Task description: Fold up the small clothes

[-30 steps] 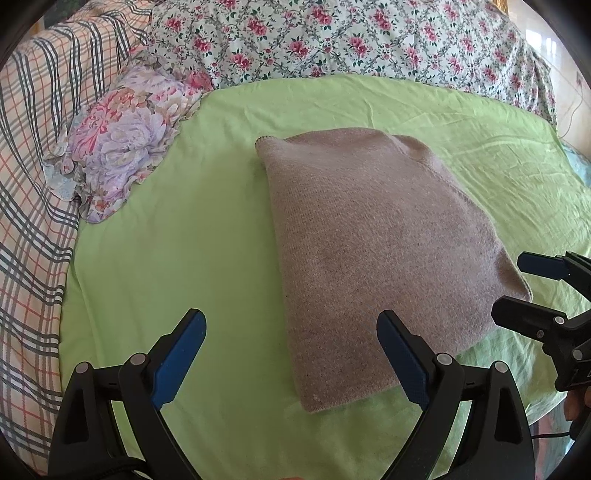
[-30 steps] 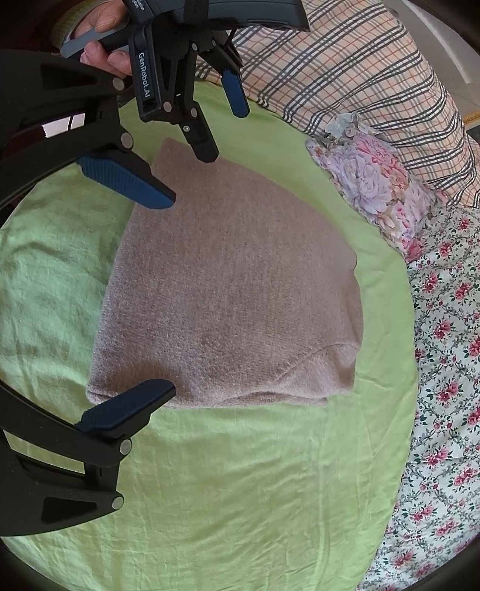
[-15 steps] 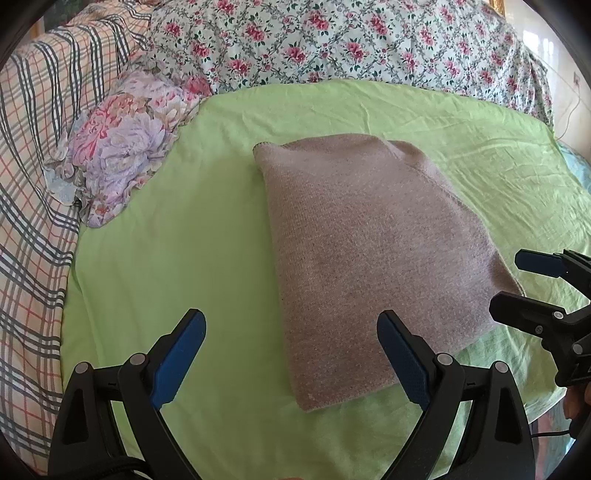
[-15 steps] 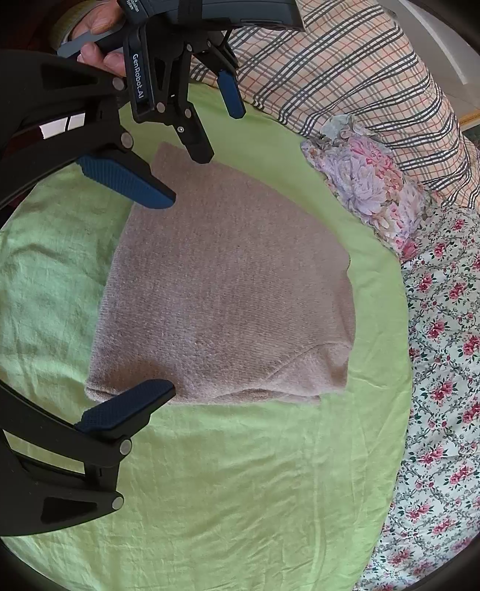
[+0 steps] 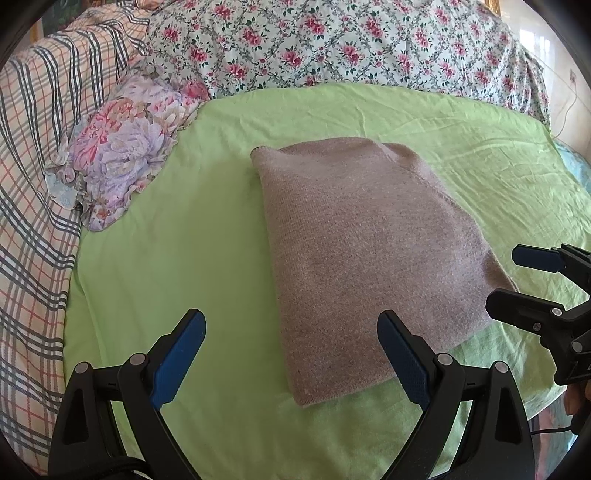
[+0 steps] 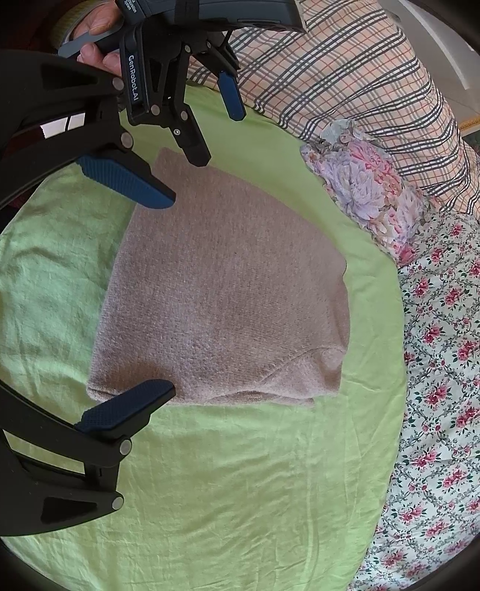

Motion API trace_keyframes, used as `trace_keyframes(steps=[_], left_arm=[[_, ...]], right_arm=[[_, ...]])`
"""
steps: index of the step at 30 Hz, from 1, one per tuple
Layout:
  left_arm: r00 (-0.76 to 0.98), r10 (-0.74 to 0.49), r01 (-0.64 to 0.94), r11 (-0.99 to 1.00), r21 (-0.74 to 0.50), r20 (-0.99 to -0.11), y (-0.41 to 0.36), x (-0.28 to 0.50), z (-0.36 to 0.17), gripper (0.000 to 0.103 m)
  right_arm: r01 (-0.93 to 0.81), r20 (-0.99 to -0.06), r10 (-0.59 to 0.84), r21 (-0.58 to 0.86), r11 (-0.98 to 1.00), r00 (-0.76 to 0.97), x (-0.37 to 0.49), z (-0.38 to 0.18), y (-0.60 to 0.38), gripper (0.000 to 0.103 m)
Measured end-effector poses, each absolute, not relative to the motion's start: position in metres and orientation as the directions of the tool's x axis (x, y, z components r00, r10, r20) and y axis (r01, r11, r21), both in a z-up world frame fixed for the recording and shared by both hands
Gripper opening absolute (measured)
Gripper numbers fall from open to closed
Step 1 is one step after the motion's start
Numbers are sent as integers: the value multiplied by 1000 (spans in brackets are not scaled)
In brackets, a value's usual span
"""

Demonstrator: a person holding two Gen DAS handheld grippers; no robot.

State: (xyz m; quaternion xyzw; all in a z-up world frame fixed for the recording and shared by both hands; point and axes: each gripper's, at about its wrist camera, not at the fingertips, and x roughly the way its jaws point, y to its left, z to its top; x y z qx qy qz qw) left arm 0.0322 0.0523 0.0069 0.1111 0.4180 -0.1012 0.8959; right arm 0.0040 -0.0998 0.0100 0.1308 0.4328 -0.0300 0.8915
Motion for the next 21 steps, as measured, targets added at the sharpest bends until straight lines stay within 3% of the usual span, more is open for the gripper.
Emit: trace_keyframes(steps=[21], left_arm=[[628, -87, 273, 955, 114, -773, 49, 30, 8, 95]], right_arm=[[170, -778, 60, 211, 963, 625, 5, 11, -100, 94]])
